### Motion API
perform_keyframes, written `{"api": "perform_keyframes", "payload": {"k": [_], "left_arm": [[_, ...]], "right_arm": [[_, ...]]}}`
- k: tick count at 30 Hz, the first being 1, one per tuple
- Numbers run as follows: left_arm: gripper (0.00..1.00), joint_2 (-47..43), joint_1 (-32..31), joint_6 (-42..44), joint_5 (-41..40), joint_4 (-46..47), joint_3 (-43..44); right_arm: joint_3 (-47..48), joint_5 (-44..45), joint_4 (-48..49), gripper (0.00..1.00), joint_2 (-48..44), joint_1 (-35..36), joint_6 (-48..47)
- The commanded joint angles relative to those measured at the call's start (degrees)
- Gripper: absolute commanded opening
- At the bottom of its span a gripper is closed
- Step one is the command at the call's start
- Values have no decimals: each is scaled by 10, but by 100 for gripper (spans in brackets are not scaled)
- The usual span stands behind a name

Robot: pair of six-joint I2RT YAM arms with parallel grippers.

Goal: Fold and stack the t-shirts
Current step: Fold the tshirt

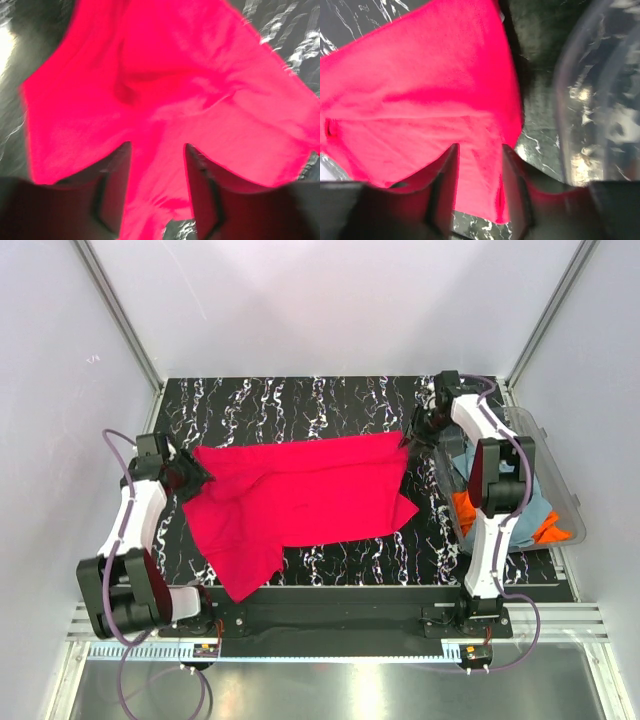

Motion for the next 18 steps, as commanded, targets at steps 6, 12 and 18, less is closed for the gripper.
{"api": "perform_keyframes", "payload": {"k": [6, 12, 18], "left_arm": [[63, 40, 4, 36, -64, 14, 89], [63, 262, 4, 77, 11, 16, 249], [50, 357, 10, 97, -4, 13, 330]], "right_arm": [[117, 40, 52, 67, -25, 9, 21], [205, -17, 43, 60, 68, 28, 42], [241, -41, 38, 45, 115, 36, 50]]}}
